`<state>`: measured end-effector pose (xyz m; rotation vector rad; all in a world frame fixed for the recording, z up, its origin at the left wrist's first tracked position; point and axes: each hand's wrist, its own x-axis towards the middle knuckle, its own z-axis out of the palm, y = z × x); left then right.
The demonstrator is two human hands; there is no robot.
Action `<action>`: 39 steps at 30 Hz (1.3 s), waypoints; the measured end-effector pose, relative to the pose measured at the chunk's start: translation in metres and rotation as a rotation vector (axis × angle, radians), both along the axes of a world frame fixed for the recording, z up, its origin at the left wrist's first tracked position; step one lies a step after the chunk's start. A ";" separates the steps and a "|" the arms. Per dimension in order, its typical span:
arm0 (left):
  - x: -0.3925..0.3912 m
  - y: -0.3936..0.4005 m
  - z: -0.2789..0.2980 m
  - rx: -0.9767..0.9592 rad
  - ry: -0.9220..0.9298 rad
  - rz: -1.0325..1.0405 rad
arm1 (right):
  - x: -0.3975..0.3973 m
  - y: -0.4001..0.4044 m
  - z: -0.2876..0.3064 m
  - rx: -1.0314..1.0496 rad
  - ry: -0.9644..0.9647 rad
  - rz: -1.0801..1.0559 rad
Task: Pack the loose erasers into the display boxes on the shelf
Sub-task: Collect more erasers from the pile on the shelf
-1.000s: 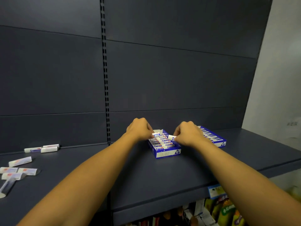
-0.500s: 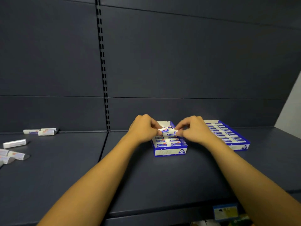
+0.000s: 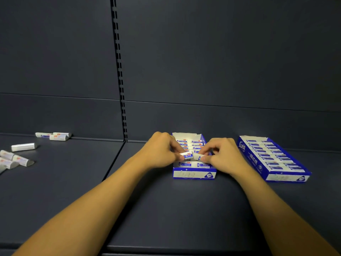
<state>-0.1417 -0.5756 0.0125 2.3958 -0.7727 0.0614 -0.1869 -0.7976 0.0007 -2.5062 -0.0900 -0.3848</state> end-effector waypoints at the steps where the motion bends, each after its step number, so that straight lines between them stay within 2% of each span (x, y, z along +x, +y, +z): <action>1: -0.001 0.000 0.000 0.008 0.015 -0.004 | 0.000 -0.001 0.000 -0.016 0.004 -0.001; 6: -0.003 -0.001 -0.002 -0.011 0.077 0.013 | -0.002 -0.002 0.004 0.005 -0.014 -0.036; 10: -0.005 -0.005 -0.003 0.016 0.169 0.004 | -0.005 -0.002 0.005 -0.010 0.064 -0.038; 17: -0.006 -0.007 -0.001 0.044 0.183 -0.003 | -0.004 -0.002 0.007 -0.102 0.161 0.022; 28: -0.005 -0.006 -0.003 -0.004 0.194 0.047 | -0.003 -0.003 0.008 -0.136 0.178 0.025; 39: -0.007 -0.013 0.001 0.120 0.135 0.031 | -0.006 -0.002 0.007 -0.109 0.188 0.044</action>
